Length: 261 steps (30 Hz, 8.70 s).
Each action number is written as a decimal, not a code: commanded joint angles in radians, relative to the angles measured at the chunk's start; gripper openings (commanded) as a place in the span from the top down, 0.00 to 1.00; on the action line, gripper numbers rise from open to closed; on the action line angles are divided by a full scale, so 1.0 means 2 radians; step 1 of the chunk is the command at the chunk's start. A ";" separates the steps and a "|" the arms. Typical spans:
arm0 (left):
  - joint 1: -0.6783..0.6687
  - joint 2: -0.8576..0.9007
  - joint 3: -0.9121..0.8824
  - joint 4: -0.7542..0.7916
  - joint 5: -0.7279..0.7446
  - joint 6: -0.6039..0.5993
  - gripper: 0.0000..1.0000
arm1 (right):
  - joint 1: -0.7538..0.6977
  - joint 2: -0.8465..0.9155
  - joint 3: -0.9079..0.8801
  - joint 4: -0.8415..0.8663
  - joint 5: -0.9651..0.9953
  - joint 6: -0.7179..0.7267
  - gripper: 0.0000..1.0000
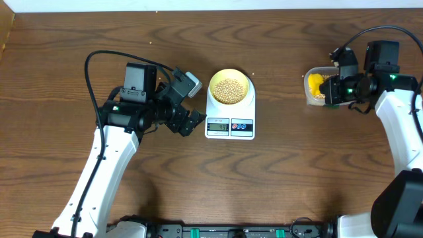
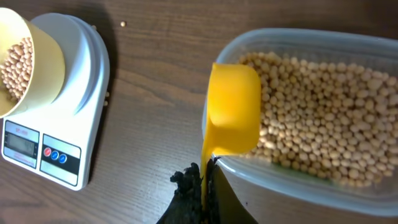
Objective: Scoop item into bowl and weigh 50g on scale
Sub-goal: 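Drag the scoop through the soybeans in the tub, then lift the filled scoop and carry it left over the bowl, then tilt the scoop to pour soybeans into the yellow bowl, then move the empty scoop right back down into the tub, then scoop soybeans in the tub with the right gripper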
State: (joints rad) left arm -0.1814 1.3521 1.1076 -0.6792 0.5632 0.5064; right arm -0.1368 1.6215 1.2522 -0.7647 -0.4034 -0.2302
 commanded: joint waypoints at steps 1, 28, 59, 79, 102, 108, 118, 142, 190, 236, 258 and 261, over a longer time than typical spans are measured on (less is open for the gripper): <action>0.001 -0.006 0.005 0.000 0.006 0.008 0.10 | -0.019 0.001 -0.003 -0.011 -0.026 -0.007 0.99; 0.001 -0.006 0.005 0.000 0.006 0.008 0.10 | -0.096 0.000 -0.003 0.025 -0.178 -0.007 0.99; 0.001 -0.006 0.005 0.000 0.006 0.008 0.10 | 0.132 0.001 -0.003 0.195 -0.220 -0.073 0.99; 0.001 -0.006 0.005 0.000 0.006 0.008 0.10 | 0.155 0.001 -0.003 0.194 -0.217 -0.234 0.99; 0.001 -0.006 0.005 0.000 0.006 0.008 0.10 | 0.154 0.001 -0.003 0.258 0.049 -0.134 0.99; 0.001 -0.006 0.005 0.000 0.006 0.008 0.10 | 0.154 -0.001 -0.003 0.259 0.216 -0.050 0.99; 0.001 -0.006 0.005 0.000 0.006 0.008 0.10 | 0.143 -0.034 -0.003 0.224 0.289 -0.027 0.99; 0.001 -0.006 0.005 0.000 0.006 0.008 0.10 | 0.060 -0.039 -0.003 0.025 0.247 0.038 0.99; 0.001 -0.006 0.005 0.000 0.006 0.008 0.10 | 0.039 -0.105 -0.103 0.130 0.199 0.074 0.99; 0.001 -0.006 0.005 0.000 0.006 0.008 0.10 | -0.027 -0.103 -0.104 0.077 0.068 -0.042 0.99; 0.001 -0.006 0.005 0.000 0.006 0.008 0.10 | -0.025 -0.034 -0.105 0.091 0.033 -0.009 0.99; 0.001 -0.006 0.005 0.000 0.006 0.008 0.11 | -0.025 -0.034 -0.105 0.086 0.003 -0.019 0.99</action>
State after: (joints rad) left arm -0.1814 1.3521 1.1076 -0.6792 0.5632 0.5064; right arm -0.1867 1.5513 1.0454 -0.5869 -0.2993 -0.2649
